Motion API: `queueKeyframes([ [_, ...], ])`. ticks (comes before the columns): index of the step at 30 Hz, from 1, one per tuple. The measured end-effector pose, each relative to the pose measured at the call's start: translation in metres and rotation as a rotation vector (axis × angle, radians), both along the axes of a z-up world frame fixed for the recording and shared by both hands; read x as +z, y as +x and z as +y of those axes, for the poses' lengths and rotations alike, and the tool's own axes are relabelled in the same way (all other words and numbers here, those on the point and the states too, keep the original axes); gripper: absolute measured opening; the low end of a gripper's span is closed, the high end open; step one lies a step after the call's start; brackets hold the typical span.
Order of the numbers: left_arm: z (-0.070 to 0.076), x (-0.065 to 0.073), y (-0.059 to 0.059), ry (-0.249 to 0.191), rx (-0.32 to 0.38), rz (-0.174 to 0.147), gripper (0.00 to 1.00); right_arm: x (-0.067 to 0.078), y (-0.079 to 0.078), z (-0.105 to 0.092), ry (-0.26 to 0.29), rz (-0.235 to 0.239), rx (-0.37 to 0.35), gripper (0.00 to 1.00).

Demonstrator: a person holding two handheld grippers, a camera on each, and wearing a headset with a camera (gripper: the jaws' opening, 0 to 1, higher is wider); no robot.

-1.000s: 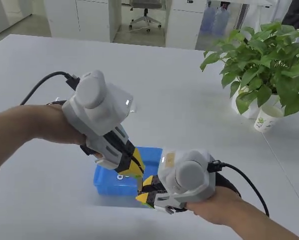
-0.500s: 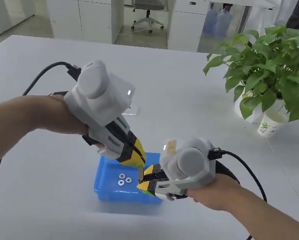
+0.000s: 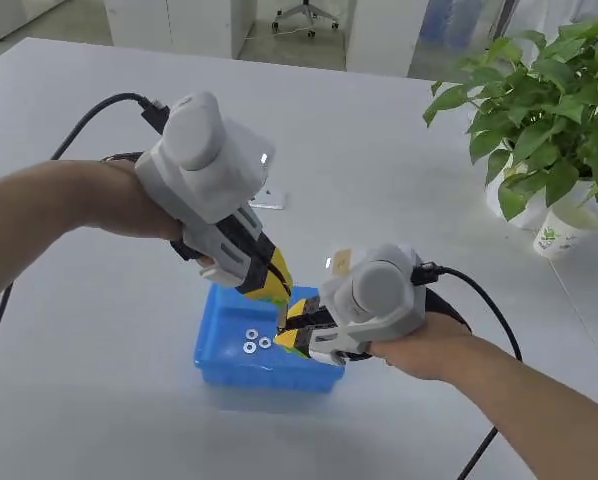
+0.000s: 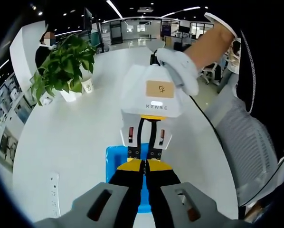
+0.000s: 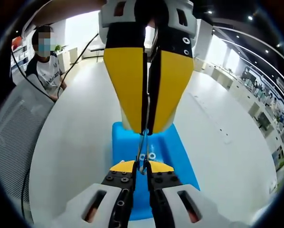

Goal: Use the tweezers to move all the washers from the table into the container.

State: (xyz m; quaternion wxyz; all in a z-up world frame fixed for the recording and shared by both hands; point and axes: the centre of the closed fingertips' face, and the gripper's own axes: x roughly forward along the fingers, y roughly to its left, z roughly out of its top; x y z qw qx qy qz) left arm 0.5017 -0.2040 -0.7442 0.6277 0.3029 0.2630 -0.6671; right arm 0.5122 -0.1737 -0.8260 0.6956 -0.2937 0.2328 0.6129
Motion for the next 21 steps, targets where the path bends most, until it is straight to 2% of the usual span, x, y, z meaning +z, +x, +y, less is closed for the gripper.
queueKeyframes([
  [13, 0.002, -0.020, 0.010, 0.014, 0.012, 0.009, 0.05, -0.021, 0.008, 0.004, -0.013, 0.032, 0.011, 0.11],
  [21, 0.004, -0.030, 0.011, 0.018, 0.018, 0.022, 0.05, -0.031, 0.008, 0.004, -0.030, 0.043, 0.025, 0.11],
])
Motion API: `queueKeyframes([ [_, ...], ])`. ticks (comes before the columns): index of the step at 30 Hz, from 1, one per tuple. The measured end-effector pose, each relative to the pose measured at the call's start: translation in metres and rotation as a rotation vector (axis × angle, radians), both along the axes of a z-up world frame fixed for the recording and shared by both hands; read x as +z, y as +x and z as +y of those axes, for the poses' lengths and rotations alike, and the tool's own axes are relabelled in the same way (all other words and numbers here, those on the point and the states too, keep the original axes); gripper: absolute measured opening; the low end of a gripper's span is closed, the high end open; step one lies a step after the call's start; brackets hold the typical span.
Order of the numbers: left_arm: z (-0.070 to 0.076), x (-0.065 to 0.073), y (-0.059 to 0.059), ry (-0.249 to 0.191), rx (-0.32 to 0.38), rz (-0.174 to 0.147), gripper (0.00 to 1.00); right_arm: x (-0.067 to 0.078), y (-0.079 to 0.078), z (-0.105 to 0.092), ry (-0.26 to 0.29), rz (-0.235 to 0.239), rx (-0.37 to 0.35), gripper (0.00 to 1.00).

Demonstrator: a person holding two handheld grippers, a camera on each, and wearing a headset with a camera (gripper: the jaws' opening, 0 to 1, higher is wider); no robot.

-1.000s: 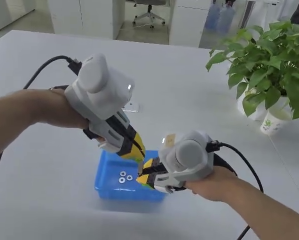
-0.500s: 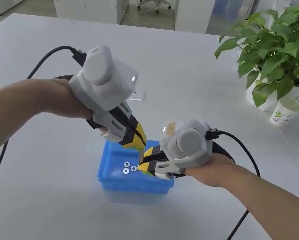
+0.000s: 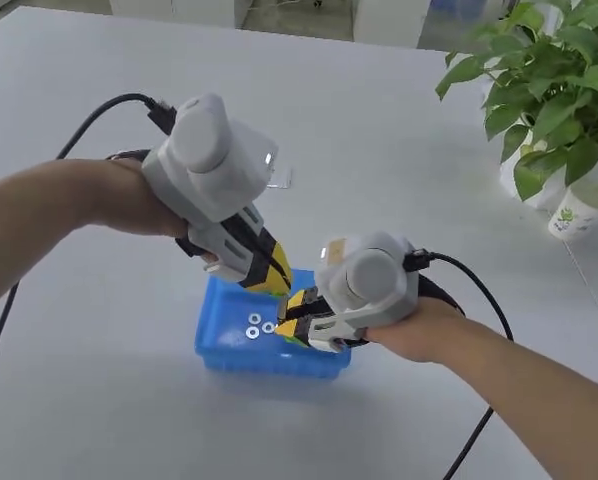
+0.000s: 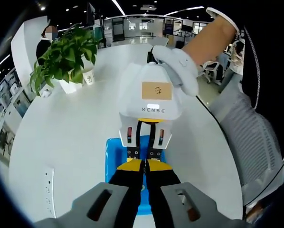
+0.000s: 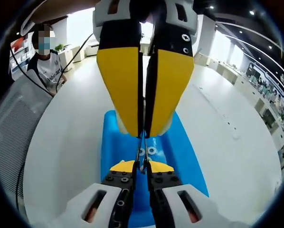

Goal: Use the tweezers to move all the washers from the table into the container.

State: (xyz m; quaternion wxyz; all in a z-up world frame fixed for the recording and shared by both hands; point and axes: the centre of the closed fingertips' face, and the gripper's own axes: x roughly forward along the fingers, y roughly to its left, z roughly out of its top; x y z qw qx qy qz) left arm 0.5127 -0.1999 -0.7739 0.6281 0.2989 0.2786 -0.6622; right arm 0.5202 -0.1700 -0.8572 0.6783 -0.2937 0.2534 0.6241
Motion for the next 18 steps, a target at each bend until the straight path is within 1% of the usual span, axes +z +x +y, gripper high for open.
queueKeyframes([
  [11, -0.0017, -0.0081, 0.0000, -0.002, 0.006, 0.008, 0.05, -0.0081, -0.0011, -0.0025, -0.015, 0.016, 0.003, 0.11],
  [13, -0.0019, -0.0091, 0.0001, -0.001, 0.006, 0.007, 0.05, -0.0091, -0.0011, -0.0031, -0.018, 0.014, 0.004, 0.11],
  [15, -0.0029, -0.0092, 0.0004, -0.003, 0.002, -0.003, 0.05, -0.0093, -0.0007, -0.0033, -0.018, 0.009, 0.004, 0.11],
  [18, -0.0034, -0.0101, 0.0006, -0.001, 0.000, -0.001, 0.05, -0.0102, -0.0003, -0.0035, -0.020, 0.011, 0.003, 0.11],
])
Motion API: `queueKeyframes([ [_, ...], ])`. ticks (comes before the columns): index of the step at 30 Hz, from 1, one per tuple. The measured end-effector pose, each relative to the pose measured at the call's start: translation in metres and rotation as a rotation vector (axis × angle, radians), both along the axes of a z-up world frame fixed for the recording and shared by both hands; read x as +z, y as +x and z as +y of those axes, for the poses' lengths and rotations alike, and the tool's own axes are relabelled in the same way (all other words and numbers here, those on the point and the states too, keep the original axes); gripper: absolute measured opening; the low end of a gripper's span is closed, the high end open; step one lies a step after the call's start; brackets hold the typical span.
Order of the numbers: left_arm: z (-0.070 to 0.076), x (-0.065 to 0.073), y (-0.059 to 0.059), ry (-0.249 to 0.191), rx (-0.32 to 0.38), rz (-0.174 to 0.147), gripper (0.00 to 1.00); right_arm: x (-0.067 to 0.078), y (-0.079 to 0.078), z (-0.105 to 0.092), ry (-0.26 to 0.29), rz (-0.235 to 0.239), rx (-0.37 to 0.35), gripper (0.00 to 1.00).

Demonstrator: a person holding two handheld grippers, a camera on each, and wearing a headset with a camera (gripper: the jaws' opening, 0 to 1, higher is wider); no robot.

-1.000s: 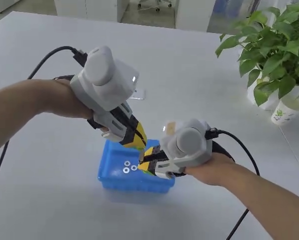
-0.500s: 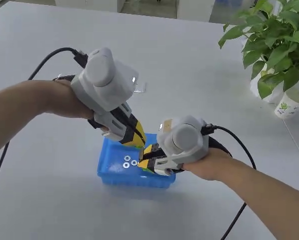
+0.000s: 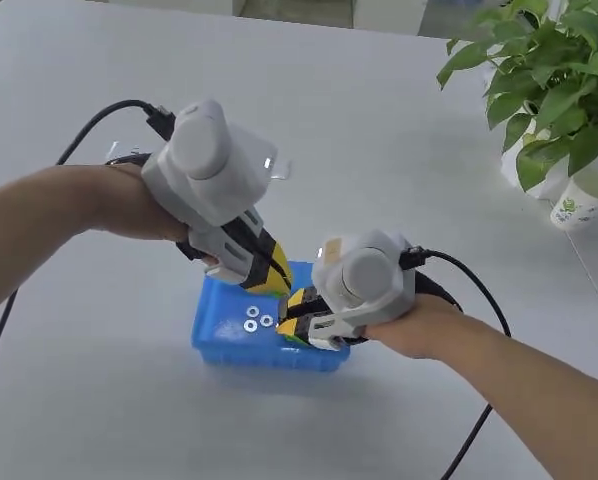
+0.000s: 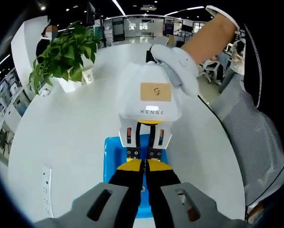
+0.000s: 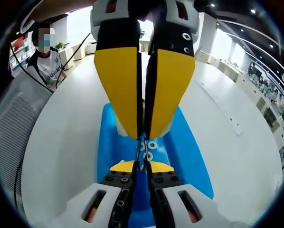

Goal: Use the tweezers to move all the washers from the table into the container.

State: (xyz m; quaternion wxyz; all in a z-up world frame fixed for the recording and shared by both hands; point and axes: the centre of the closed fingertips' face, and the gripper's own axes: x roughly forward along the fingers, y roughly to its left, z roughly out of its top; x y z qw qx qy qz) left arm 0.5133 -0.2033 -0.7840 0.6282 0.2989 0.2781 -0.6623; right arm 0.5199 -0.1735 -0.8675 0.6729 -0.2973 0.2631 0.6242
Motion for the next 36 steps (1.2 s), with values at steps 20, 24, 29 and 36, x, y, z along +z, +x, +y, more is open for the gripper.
queueKeyframes([
  [20, 0.001, 0.007, -0.002, 0.000, 0.001, -0.002, 0.06, 0.006, -0.002, 0.001, 0.004, -0.010, 0.003, 0.11],
  [24, 0.000, 0.011, -0.004, -0.002, 0.001, -0.006, 0.06, 0.010, -0.002, 0.000, 0.009, -0.017, 0.002, 0.11],
  [29, 0.000, 0.017, -0.005, -0.006, 0.002, -0.009, 0.06, 0.017, -0.003, -0.002, 0.019, -0.029, -0.002, 0.11],
  [36, 0.000, 0.031, -0.010, -0.013, 0.000, -0.018, 0.06, 0.031, -0.006, -0.002, 0.044, -0.038, -0.017, 0.10],
])
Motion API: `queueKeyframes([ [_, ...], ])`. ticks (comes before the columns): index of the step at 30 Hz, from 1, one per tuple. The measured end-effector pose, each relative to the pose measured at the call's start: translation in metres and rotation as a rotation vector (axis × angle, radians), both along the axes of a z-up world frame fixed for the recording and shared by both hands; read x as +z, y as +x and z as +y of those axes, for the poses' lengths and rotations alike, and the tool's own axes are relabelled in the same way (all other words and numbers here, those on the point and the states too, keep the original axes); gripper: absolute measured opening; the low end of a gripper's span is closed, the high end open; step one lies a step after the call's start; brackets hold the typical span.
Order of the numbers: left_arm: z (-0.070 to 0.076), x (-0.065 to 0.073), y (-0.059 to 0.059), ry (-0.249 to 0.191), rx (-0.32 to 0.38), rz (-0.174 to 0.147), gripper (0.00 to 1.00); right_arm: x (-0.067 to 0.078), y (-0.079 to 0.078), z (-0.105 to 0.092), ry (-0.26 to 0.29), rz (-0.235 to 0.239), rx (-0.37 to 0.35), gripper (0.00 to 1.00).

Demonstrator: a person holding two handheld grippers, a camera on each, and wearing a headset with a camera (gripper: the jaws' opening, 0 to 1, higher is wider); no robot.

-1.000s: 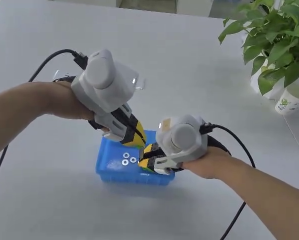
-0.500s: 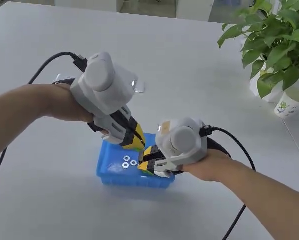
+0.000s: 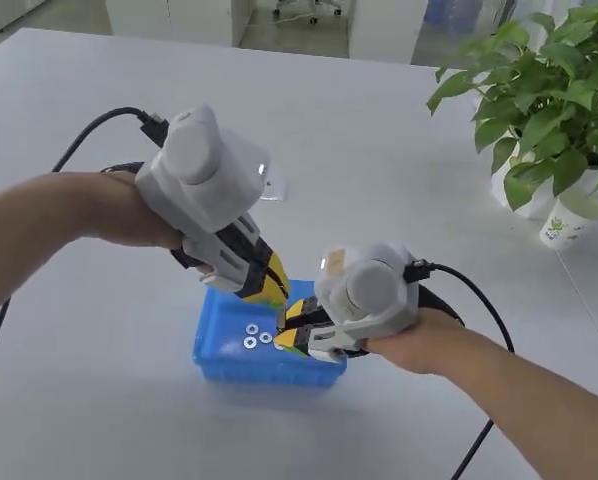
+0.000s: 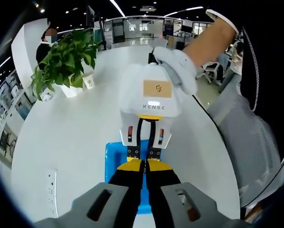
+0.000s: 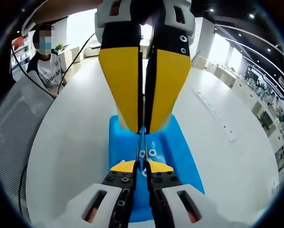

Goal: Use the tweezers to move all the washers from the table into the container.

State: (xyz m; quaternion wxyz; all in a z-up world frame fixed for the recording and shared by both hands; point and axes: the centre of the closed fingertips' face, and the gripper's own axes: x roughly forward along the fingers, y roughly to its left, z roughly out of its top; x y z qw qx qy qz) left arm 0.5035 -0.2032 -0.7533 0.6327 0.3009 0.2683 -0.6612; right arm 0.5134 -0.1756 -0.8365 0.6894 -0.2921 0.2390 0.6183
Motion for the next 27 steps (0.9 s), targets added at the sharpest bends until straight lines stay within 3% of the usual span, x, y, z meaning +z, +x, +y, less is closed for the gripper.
queueKeyframes([
  [14, 0.008, 0.017, -0.023, 0.012, -0.004, -0.016, 0.05, 0.021, -0.025, -0.007, 0.015, -0.011, -0.010, 0.09],
  [27, 0.012, 0.006, -0.055, 0.013, -0.012, -0.015, 0.05, 0.018, -0.058, -0.022, -0.035, -0.017, 0.017, 0.08],
])
